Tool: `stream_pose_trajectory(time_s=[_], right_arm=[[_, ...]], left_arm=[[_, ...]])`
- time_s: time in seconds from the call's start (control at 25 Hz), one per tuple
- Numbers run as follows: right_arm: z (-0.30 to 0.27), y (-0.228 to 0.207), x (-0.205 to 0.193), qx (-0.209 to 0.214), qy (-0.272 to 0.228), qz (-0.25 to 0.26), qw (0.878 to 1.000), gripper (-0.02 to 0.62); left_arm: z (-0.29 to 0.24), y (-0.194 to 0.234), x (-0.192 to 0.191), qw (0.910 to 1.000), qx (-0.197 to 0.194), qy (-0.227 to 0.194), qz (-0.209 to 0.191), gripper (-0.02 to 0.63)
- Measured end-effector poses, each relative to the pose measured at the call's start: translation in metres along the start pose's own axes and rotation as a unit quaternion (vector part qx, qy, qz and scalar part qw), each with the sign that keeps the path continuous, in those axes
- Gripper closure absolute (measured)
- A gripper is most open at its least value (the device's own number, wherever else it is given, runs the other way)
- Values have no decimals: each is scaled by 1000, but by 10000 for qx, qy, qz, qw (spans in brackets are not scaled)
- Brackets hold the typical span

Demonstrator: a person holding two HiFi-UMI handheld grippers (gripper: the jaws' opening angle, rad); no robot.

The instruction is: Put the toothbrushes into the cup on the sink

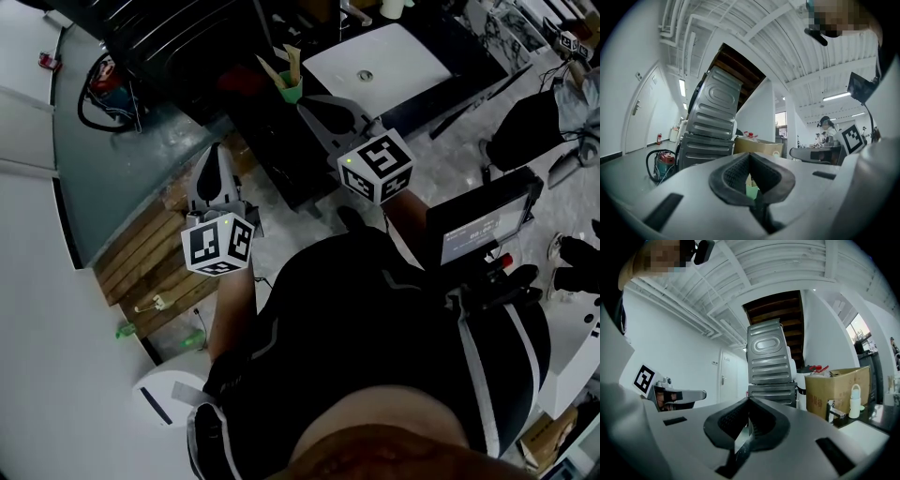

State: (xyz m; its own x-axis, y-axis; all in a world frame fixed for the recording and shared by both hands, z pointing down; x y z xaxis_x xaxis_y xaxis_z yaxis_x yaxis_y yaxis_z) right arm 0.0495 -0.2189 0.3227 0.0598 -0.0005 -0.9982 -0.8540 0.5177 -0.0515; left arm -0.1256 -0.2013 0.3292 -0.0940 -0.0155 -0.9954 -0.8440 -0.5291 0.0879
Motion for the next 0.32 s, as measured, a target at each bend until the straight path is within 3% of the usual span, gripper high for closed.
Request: stream_pose_trajectory(time_s=[0.32], right_arm=[[-4, -5, -3, 20, 106, 58, 9999, 572]], left_arm=[[-8, -7, -5, 9999, -151, 57, 17, 601]])
Point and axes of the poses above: the fingertips, and each gripper's own axes: z backward along the fingers, y to its left, x out of its top, the point moved 3 cm from there along z, backward along the fingers, and after that the axes turned 5 degrees about -x, right-handed, at the moved point
